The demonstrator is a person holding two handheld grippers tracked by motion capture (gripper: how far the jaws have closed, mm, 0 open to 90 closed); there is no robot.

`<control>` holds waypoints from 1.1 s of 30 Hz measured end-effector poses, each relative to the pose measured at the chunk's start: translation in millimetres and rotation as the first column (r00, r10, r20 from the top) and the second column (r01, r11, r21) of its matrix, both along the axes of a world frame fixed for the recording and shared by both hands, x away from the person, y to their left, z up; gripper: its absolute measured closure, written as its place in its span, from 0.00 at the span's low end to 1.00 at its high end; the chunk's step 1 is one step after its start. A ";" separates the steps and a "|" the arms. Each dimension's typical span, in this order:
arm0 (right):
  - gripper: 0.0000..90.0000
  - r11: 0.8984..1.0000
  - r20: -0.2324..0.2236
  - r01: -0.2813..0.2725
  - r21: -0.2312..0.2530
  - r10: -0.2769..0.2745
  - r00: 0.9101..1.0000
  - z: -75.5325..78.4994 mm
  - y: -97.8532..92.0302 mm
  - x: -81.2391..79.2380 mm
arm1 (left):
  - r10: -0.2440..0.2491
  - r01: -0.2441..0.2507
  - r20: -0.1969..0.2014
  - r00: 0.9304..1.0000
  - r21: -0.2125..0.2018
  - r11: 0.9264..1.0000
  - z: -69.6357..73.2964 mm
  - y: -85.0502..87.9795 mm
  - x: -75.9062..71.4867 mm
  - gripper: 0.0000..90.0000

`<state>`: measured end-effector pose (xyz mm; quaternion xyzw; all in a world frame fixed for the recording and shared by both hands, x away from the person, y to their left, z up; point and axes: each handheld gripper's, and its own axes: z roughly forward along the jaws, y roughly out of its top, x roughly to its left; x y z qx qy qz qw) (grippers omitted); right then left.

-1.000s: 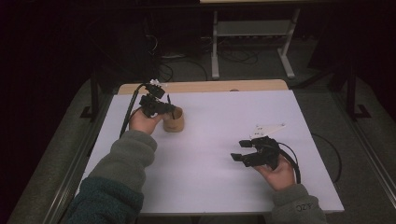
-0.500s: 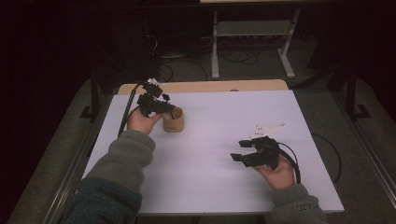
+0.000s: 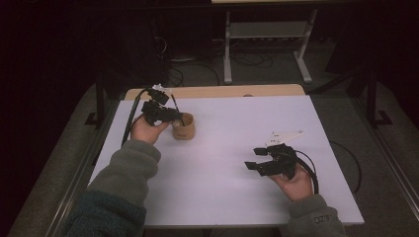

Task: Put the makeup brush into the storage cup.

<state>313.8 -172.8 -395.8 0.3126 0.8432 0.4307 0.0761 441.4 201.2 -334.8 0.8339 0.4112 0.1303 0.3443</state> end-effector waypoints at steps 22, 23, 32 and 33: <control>0.39 0.999 0.012 0.033 0.001 -0.033 0.999 2.4 -8.2 0.1 | -0.071 0.073 0.047 0.996 -0.047 0.996 9.2 9.6 -34.2 0.65; 0.39 0.999 0.012 0.033 0.001 -0.033 0.999 2.4 -8.2 0.1 | -0.071 0.073 0.047 0.996 -0.047 0.996 9.2 9.6 -34.2 0.65; 0.39 0.999 0.008 0.043 0.000 -0.043 0.999 3.2 -10.4 0.1 | -0.082 0.085 0.047 0.996 -0.060 0.995 4.9 14.4 -46.8 0.64; 0.39 0.999 0.011 0.043 0.000 -0.043 0.999 3.1 -11.4 0.5 | -0.083 0.085 0.048 0.995 -0.062 0.994 4.1 14.6 -48.0 0.63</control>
